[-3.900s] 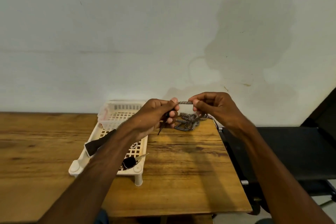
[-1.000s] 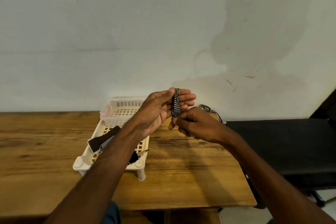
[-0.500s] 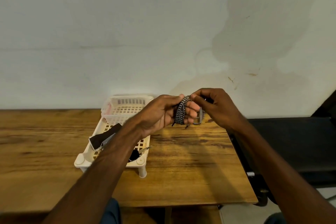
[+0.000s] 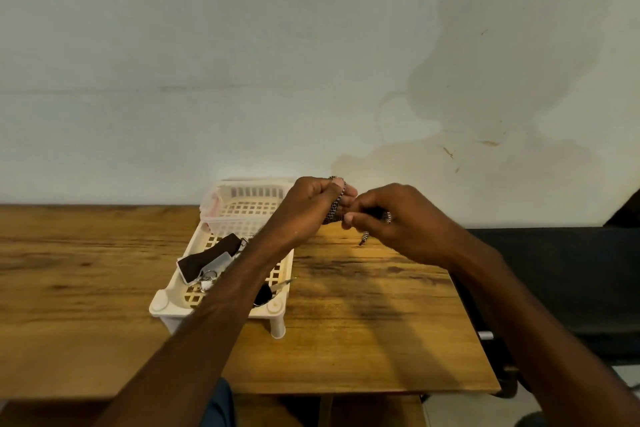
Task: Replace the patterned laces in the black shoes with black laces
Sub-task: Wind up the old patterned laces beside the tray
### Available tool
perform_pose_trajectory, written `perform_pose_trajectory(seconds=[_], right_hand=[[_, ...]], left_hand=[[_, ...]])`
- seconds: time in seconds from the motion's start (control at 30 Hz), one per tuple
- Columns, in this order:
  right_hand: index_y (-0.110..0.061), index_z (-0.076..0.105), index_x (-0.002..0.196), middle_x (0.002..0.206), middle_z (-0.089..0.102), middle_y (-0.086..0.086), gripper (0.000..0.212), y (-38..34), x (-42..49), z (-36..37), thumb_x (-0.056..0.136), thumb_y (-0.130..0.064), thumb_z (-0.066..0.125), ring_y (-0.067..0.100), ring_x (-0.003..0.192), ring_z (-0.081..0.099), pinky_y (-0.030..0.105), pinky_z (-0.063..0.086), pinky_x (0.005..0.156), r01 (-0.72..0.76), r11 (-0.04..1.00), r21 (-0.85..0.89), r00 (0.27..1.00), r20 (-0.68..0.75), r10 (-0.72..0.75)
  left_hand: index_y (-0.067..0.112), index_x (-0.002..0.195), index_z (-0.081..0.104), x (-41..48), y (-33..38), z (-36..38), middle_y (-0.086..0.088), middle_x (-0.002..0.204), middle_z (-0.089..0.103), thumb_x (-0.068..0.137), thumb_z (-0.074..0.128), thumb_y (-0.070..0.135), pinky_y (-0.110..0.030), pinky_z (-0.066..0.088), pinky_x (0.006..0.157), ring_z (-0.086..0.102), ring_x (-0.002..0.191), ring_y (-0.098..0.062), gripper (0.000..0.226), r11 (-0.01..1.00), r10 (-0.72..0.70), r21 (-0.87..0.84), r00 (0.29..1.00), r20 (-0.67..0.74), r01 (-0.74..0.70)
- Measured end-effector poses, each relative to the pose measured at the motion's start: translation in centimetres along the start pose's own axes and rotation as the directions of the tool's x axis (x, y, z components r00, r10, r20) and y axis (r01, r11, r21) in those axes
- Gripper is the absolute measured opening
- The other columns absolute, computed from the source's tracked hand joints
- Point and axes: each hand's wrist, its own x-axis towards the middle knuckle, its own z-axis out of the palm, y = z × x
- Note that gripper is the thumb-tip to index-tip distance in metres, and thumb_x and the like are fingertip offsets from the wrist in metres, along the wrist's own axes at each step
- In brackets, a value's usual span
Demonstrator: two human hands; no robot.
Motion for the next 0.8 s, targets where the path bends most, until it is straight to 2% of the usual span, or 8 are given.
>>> perform_pose_trajectory(seconds=[0.07, 0.17, 0.3, 0.4, 0.5, 0.6, 0.73, 0.8], right_hand=[[-0.027, 0.081, 0.099, 0.088, 0.074, -0.013, 0.011, 0.7, 0.1, -0.5, 0.093, -0.029, 0.072, 0.008, 0.08, 0.067, 0.034, 0.056, 0.073, 0.045, 0.999, -0.029, 0.992, -0.116, -0.048], [-0.024, 0.082, 0.104, 0.09, 0.076, -0.011, 0.016, 1.7, 0.2, -0.8, 0.089, -0.021, 0.077, 0.008, 0.086, 0.069, 0.03, 0.056, 0.074, 0.091, 0.996, -0.01, 0.967, -0.238, -0.09], [-0.02, 0.082, 0.102, 0.094, 0.079, -0.007, 0.016, 2.5, 0.3, -0.8, 0.087, -0.018, 0.08, 0.003, 0.086, 0.073, 0.027, 0.061, 0.075, 0.038, 0.996, 0.085, 0.941, -0.338, -0.007], [-0.016, 0.081, 0.105, 0.088, 0.079, -0.004, 0.017, 2.4, 0.5, -0.1, 0.088, -0.016, 0.077, 0.006, 0.079, 0.075, 0.03, 0.063, 0.075, -0.019, 0.976, 0.216, 0.96, -0.269, 0.078], [-0.016, 0.077, 0.114, 0.092, 0.08, 0.0, 0.022, 1.7, 0.9, 1.5, 0.094, -0.009, 0.07, 0.004, 0.079, 0.076, 0.027, 0.063, 0.073, 0.001, 0.974, 0.228, 0.971, -0.232, 0.053], [-0.015, 0.073, 0.122, 0.097, 0.079, 0.001, 0.028, 0.9, 1.4, 2.8, 0.1, -0.002, 0.06, 0.005, 0.085, 0.076, 0.025, 0.063, 0.072, 0.01, 0.962, 0.273, 0.983, -0.179, 0.04], [-0.007, 0.065, 0.127, 0.109, 0.075, 0.006, 0.03, 0.1, 2.0, 3.2, 0.105, 0.002, 0.046, 0.012, 0.098, 0.075, 0.032, 0.063, 0.084, -0.066, 0.9, 0.431, 0.996, -0.019, 0.082], [-0.009, 0.061, 0.129, 0.114, 0.073, 0.008, 0.031, -0.4, 2.2, 3.3, 0.106, 0.001, 0.042, 0.015, 0.106, 0.072, 0.031, 0.06, 0.092, -0.107, 0.832, 0.544, 0.994, 0.075, 0.079]], left_hand=[[0.003, 0.104, 0.075, -0.1, -0.2, 0.1, -0.01, 0.09, 0.078, 0.111, 0.039, 0.028, -0.024, 0.055, 0.072, 0.075, 0.081, -0.019, 0.044, 0.998, -0.02, 0.056, 0.996, 0.081, 0.015], [-0.001, 0.096, 0.075, -0.3, 0.1, 0.3, -0.01, 0.077, 0.075, 0.111, 0.034, 0.033, -0.025, 0.053, 0.063, 0.068, 0.065, -0.019, 0.055, 0.999, -0.05, 0.027, 0.98, 0.19, 0.046], [0.005, 0.077, 0.075, -0.4, 0.5, 0.5, -0.001, 0.056, 0.062, 0.11, 0.034, 0.041, -0.021, 0.044, 0.053, 0.054, 0.049, -0.012, 0.064, 0.998, -0.037, 0.06, 0.99, 0.138, 0.029], [0.008, 0.067, 0.066, -0.6, 0.5, 0.7, -0.003, 0.052, 0.055, 0.109, 0.039, 0.041, -0.022, 0.042, 0.051, 0.05, 0.046, -0.014, 0.061, 0.998, -0.008, 0.059, 0.998, 0.064, 0.004], [0.012, 0.06, 0.056, -0.6, 0.4, 0.7, -0.005, 0.051, 0.053, 0.109, 0.042, 0.037, -0.024, 0.042, 0.051, 0.048, 0.045, -0.017, 0.056, 1.0, -0.002, 0.028, 1.0, 0.009, 0.001], [0.014, 0.057, 0.055, -0.2, 0.3, 0.3, -0.001, 0.047, 0.05, 0.108, 0.046, 0.032, -0.024, 0.04, 0.049, 0.045, 0.042, -0.015, 0.055, 1.0, -0.025, 0.006, 0.999, -0.048, 0.025], [0.011, 0.054, 0.055, 0.1, 0.5, 0.0, 0.0, 0.043, 0.049, 0.106, 0.049, 0.028, -0.024, 0.04, 0.05, 0.045, 0.038, -0.014, 0.054, 0.995, -0.014, 0.091, 0.991, -0.135, 0.026], [0.011, 0.052, 0.056, 0.0, 0.8, -0.1, -0.002, 0.044, 0.051, 0.104, 0.05, 0.028, -0.031, 0.042, 0.052, 0.047, 0.04, -0.016, 0.055, 0.985, 0.021, 0.174, 0.977, -0.21, 0.016]])
